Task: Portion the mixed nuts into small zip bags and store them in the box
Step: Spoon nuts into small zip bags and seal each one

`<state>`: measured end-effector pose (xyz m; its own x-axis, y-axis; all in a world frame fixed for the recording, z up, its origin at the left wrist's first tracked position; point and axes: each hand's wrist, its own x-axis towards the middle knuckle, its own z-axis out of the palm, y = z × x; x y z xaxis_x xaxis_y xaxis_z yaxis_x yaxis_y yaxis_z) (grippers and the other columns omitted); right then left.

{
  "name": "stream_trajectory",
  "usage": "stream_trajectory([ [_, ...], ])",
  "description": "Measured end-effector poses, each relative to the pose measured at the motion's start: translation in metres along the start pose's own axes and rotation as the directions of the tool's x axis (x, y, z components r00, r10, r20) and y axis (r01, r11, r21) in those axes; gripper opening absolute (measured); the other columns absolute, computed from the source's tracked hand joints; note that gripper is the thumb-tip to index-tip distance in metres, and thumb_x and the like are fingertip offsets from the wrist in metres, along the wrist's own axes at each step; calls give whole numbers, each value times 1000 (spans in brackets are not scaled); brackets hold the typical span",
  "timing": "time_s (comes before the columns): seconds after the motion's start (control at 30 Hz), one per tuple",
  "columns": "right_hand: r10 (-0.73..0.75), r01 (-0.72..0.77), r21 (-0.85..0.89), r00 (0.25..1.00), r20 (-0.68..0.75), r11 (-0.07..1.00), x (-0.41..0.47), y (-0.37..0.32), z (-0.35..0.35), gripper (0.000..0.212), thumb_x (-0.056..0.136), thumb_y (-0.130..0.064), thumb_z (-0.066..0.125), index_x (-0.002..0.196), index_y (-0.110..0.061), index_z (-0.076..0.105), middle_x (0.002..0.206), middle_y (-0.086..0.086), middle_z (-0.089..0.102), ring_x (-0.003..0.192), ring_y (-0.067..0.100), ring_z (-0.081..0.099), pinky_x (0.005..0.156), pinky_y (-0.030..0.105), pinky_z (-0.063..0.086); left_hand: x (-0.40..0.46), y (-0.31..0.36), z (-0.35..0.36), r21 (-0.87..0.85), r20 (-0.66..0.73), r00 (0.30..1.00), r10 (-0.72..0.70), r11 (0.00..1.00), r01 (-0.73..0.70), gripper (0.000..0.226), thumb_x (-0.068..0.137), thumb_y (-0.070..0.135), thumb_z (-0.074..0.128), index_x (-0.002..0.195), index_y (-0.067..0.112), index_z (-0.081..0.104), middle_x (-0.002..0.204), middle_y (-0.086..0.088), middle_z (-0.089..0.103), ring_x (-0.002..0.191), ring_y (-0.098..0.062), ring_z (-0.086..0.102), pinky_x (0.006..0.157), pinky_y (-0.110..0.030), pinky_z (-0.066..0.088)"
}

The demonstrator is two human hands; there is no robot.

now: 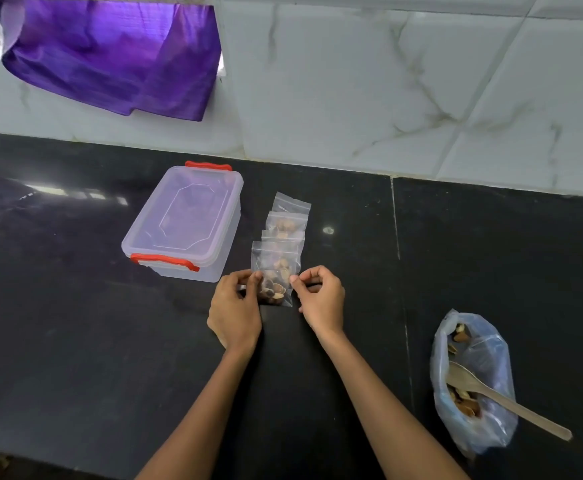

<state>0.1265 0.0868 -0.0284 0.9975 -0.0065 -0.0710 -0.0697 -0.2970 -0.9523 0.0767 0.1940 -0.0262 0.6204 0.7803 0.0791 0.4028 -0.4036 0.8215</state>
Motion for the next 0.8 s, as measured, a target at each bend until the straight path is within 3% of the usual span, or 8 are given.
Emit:
stream_trajectory([
  [0.27, -2, 0, 20, 998, 55, 1000, -3, -6, -9, 22, 84, -19, 71, 69, -22, 55, 71, -3, 62, 56, 13, 58, 52, 23, 49, -1, 3, -3, -38, -10, 1000, -18, 999, 18, 24, 91, 41, 59, 104, 22, 67, 103, 5, 67, 86, -11, 59, 72, -27, 38],
  [0.37, -14, 12, 19, 995, 103, 1000, -10, -7, -12, 21, 83, -20, 71, 70, -24, 55, 74, -6, 63, 68, 12, 60, 62, 29, 54, -2, 3, -5, -76, -22, 1000, -9, 997, 7, 24, 92, 39, 58, 103, 20, 67, 104, 4, 66, 84, -8, 56, 74, -27, 39],
  [0.43, -28, 25, 31, 993, 112, 999, -20, -9, -18, 20, 83, -20, 72, 71, -23, 56, 73, -9, 62, 69, 8, 59, 63, 21, 51, -3, 4, -7, -101, -39, 999, 14, 995, -18, 22, 92, 37, 59, 101, 18, 67, 103, 3, 66, 83, -7, 54, 73, -26, 38],
  [0.5, -45, 41, 44, 995, 90, 998, -37, -14, -28, 21, 83, -19, 72, 71, -22, 56, 71, -12, 60, 66, 5, 57, 60, 13, 46, -6, 4, -9, -118, -50, 997, 64, 991, -70, 21, 91, 35, 60, 98, 17, 68, 100, 2, 66, 81, -6, 53, 68, -22, 37],
  [0.6, -78, 73, 70, 995, 64, 995, -73, -19, -52, 21, 83, -18, 72, 71, -22, 55, 68, -12, 59, 61, 2, 55, 57, 12, 42, -21, 4, -12, -107, -44, 984, 173, 978, -177, 18, 91, 31, 62, 97, 15, 68, 96, 1, 65, 78, -11, 57, 61, -20, 38],
  [0.7, -97, 95, 65, 995, 25, 993, -107, -20, -82, 18, 83, -18, 72, 73, -19, 57, 68, -11, 60, 62, 4, 57, 58, 14, 43, -60, 2, -12, -100, -7, 954, 300, 949, -299, 16, 89, 25, 66, 99, 14, 68, 97, 1, 66, 86, -14, 59, 72, -29, 44],
  [0.8, -113, 114, 23, 992, -49, 993, -136, -12, -113, 18, 82, -20, 72, 73, -21, 57, 70, -11, 61, 64, 8, 59, 59, 18, 46, -109, 2, -13, -86, 94, 913, 396, 917, -389, 21, 87, 23, 67, 106, 15, 67, 103, 4, 67, 93, -2, 52, 85, -24, 32],
])
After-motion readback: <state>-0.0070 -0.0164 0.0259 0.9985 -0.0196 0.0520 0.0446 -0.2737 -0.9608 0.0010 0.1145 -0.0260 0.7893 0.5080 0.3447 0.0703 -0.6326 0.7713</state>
